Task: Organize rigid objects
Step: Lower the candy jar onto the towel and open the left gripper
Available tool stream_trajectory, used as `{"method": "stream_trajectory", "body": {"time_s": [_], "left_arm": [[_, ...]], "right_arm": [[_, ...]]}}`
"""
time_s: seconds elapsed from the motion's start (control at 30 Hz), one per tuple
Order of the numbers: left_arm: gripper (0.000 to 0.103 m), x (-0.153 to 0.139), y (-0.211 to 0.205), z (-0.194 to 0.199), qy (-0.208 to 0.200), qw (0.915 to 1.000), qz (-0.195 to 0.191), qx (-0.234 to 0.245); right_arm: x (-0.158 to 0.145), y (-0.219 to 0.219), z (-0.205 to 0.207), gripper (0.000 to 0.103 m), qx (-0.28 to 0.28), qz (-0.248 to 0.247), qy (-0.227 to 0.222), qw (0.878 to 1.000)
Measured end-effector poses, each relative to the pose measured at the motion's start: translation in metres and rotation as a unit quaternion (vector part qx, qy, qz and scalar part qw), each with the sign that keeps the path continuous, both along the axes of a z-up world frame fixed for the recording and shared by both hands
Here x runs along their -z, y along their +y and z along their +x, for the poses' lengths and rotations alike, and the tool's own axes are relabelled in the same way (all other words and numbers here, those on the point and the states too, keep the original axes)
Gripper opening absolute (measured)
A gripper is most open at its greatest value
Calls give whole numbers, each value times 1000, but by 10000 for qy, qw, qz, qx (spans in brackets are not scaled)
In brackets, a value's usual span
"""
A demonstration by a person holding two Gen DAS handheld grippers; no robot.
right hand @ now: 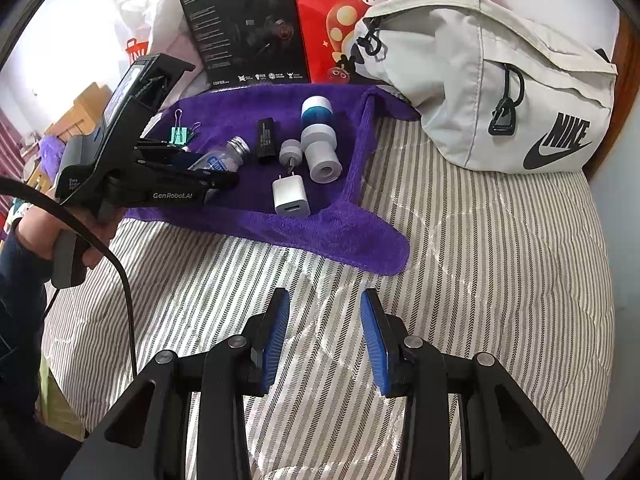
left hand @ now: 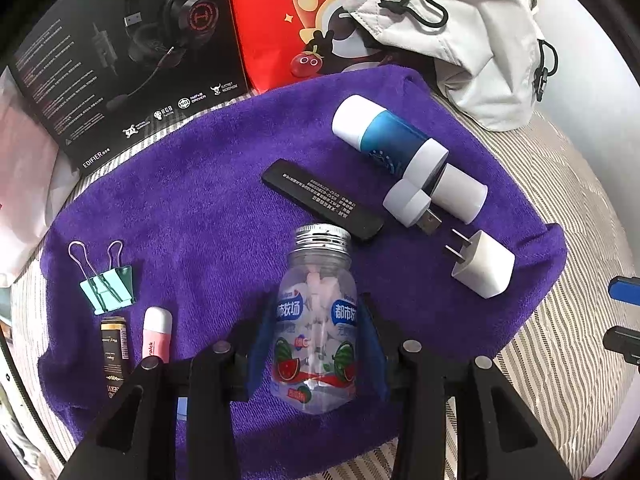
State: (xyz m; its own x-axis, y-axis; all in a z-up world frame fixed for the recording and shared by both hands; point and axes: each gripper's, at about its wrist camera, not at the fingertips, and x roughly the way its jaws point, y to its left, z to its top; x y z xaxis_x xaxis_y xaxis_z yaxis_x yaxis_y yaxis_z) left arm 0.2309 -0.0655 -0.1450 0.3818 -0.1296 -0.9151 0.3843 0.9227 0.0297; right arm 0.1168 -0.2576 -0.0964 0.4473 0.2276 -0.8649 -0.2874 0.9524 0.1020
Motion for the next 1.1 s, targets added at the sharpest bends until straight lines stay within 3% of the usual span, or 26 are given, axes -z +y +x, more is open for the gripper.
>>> {"method": "stream_trajectory", "body": {"time_s": [0.33,0.5,0.7,0.87,1.1], "left_arm": [[52,2,2,-1,24,10000,62,42],[54,-1,-7,-7,-106,9991,375,164],[66,-13,-8,-17,-341,9981,496,162],[71,-25,-4,-27,-468,9971,571,195],[89,-49,5,-51,-803,9948,616,93]], "right_arm": [[-4,2,-2,37,-48,-29,-41,10000],[-6,-3,-4,37,29,-20,-55,10000],[-7,-5,-7,42,99,13,-95,9999],[-7,-2,-5,47,136,76,-91,9998],[-6,5,3,54,222,179,-85,9996]]}}
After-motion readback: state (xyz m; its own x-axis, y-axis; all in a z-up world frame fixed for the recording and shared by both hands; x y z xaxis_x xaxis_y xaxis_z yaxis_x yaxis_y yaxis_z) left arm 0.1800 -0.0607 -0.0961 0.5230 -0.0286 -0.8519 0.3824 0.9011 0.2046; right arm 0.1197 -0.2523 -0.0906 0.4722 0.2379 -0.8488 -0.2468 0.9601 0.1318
